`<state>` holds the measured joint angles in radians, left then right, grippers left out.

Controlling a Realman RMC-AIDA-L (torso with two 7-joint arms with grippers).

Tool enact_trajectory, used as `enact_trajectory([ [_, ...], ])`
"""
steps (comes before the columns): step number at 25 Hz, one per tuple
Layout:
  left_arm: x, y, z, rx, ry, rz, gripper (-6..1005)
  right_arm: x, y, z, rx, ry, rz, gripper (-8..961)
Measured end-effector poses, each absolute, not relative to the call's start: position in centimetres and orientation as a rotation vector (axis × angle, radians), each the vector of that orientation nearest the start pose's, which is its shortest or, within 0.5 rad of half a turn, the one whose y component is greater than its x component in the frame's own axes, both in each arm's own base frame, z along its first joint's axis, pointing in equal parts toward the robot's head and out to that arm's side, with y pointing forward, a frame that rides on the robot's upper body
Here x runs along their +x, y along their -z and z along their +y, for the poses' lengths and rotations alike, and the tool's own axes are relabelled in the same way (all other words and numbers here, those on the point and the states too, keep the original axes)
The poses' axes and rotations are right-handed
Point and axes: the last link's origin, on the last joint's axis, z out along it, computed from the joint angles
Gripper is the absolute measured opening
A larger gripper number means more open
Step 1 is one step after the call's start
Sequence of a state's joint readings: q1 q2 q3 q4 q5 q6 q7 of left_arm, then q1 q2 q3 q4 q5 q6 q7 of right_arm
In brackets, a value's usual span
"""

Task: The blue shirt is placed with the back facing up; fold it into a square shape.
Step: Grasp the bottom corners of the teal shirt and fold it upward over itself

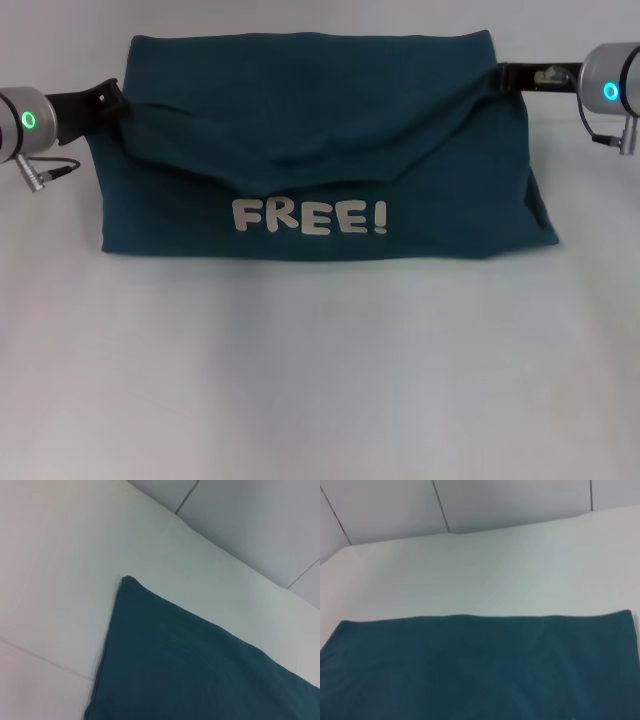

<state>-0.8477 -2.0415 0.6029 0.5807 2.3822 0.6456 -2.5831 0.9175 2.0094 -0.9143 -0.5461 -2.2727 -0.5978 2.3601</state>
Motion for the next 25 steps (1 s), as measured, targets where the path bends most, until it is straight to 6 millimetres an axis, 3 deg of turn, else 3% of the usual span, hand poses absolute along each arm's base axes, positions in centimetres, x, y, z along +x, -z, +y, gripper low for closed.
enact_trajectory([
  [11, -25.6, -4.6, 48.2, -1.645, 0.566, -1.510, 34, 19.1, -2.9, 51.1, -1.965, -0.350, 1.055, 169],
  [25, -25.6, -4.1, 48.5, -1.649, 0.539, -1.459, 33, 19.3, -1.9, 51.0, -1.969, -0.296, 1.025, 193],
])
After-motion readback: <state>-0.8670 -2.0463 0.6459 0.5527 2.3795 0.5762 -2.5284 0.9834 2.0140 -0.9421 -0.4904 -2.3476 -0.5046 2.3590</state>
